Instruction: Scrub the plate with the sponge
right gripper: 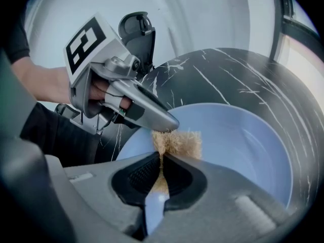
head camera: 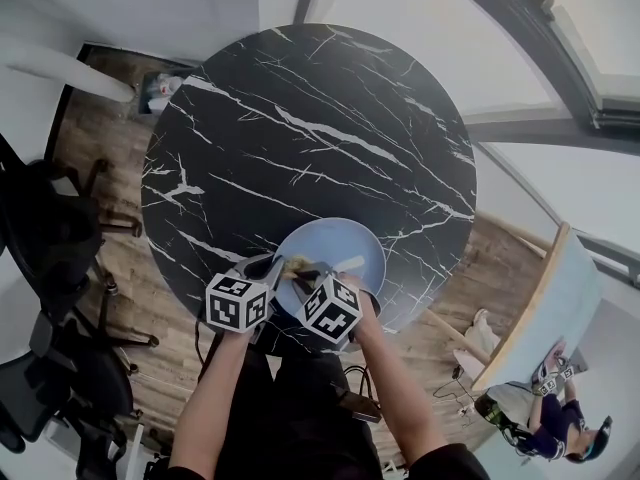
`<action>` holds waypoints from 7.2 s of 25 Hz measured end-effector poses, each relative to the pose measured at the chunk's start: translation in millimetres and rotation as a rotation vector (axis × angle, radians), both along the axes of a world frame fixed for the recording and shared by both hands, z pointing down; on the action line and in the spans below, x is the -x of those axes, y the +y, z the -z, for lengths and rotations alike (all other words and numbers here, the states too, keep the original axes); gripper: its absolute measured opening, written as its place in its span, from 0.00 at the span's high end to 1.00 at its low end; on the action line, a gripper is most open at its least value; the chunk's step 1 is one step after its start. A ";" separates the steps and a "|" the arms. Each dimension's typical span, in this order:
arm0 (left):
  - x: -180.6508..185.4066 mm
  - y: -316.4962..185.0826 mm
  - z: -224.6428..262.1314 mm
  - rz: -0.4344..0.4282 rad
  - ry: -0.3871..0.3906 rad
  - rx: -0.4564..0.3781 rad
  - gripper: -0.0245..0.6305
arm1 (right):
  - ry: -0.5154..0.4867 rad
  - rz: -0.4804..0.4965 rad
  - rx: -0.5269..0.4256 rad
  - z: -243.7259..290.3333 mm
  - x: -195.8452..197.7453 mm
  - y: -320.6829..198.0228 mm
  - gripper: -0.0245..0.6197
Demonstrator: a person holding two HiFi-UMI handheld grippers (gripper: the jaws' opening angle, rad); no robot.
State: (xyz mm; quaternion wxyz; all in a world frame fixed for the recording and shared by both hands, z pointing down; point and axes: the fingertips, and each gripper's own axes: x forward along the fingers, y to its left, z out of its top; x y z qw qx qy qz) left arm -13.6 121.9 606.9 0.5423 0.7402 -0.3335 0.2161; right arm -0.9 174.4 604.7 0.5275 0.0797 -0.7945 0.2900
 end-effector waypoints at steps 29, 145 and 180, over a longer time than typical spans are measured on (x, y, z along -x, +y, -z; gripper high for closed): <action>0.4 0.3 -0.6 0.012 0.002 0.002 0.93 | 0.100 -0.391 -0.108 0.2 -61.2 -70.4 0.93; 1.9 2.3 -0.9 0.041 -0.018 0.000 0.94 | 0.223 -0.638 -0.310 18.3 -128.2 -45.3 0.93; 2.2 4.3 -1.3 0.053 -0.019 -0.002 0.93 | 0.094 -0.490 -0.098 0.9 -64.3 12.6 0.93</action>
